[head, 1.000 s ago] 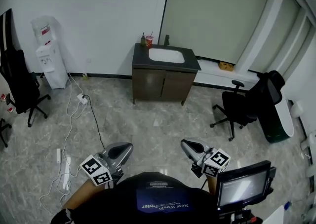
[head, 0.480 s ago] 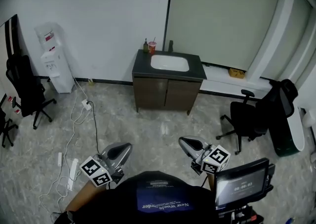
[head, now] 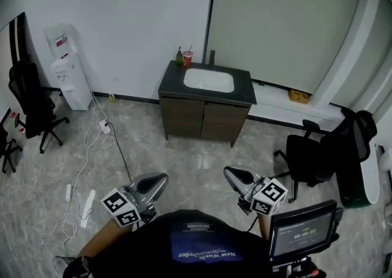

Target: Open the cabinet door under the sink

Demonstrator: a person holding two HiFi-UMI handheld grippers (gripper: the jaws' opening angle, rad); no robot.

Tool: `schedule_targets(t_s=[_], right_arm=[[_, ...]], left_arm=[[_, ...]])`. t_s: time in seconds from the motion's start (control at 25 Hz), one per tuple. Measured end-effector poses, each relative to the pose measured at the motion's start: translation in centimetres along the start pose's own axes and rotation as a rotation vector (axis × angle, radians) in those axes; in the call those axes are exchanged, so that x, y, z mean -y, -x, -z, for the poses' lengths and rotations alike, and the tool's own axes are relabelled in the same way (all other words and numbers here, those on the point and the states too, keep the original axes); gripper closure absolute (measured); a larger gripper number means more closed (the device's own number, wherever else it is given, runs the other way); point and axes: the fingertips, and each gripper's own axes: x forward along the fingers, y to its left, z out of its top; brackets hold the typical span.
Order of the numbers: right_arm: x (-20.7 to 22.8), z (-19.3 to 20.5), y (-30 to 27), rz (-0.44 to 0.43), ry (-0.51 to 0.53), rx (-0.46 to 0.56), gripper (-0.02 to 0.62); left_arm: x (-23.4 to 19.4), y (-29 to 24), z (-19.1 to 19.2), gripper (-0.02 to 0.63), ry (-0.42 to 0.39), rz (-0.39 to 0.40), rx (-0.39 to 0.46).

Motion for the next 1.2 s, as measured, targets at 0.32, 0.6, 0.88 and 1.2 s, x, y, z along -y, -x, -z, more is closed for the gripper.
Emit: schedule_targets(t_s=[0.32,0.6,0.88,1.2], right_arm=[[5.3,0.3,-1.9,0.037,-0.026,-0.025,0.594],[9.9,-1.2,-7.5,0.131,-0.022,-0.034,0.594],[12.2,-3.8,-13.7,0.173,-0.023,-0.01,0.594],[16.5,-4.0,-23.6,0.194,-0.053,-0.016,0.594]], left_arm=[[-4.4,-4.7,0.2,0.606,0.034,0.028,-0.014],[-12.4,-7.9,-1.4,0.606,0.053,0.121,-0.012],[-19.2,-8.8,-5.2,0.606,0.023,0.168,-0.014],[-30.3,-8.9,-6.9,0.606,0.021,0.166,-0.025]])
